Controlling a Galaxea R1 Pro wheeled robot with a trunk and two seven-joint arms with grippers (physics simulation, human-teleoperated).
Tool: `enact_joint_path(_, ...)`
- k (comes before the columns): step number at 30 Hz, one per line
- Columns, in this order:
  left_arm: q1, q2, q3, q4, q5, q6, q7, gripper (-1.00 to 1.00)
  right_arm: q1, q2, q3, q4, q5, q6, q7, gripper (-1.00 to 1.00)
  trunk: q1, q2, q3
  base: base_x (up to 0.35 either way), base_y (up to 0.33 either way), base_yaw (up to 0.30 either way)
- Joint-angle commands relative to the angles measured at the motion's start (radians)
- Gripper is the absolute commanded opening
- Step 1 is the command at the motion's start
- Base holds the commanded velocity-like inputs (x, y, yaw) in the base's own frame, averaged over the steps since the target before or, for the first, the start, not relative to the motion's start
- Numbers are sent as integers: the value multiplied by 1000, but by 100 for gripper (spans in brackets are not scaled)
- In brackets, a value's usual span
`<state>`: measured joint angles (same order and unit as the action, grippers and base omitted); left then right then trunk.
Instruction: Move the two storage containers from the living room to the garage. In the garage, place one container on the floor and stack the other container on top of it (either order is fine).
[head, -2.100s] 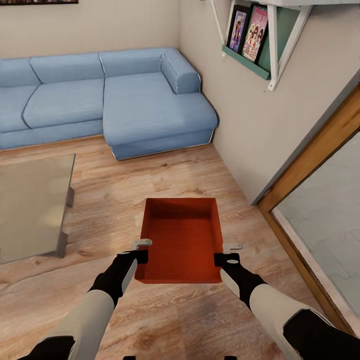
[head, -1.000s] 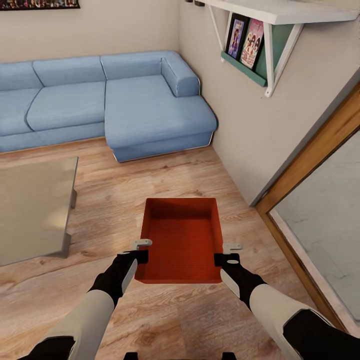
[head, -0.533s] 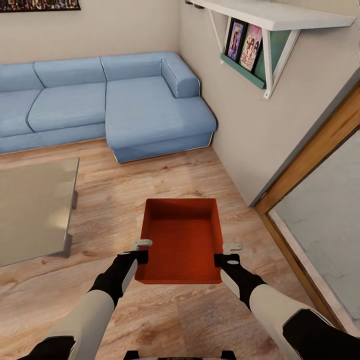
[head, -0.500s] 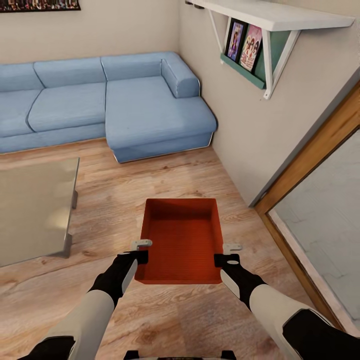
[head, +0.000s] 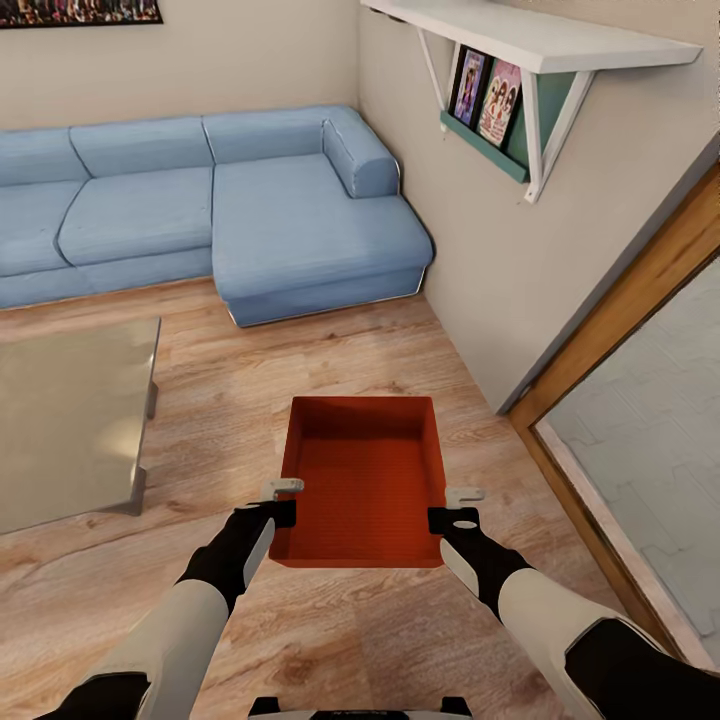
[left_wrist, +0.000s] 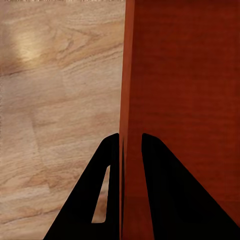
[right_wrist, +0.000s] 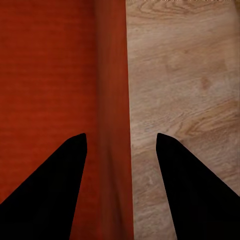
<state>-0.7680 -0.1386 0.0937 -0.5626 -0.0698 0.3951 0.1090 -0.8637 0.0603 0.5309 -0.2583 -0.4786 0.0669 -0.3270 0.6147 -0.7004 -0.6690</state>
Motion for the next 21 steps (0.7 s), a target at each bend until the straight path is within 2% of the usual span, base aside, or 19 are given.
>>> enact_joint_path(1,-1,-1,12,-9,-35,8,5,-100,0,-1,26,4,-8,7,-8,-100,-4,6,2,0,0,0)
enact_joint_path(13,-2,-1,12,-9,-35,8,5,-100,0,1,26,4,-9,7,-13,-100,-50,90,40,0,0,0)
enact_joint_path(21,-1,-1,12,-9,-35,8,5,-100,0,1,26,4,-10,7,-17,-100,-80,146,76,0,0,-41)
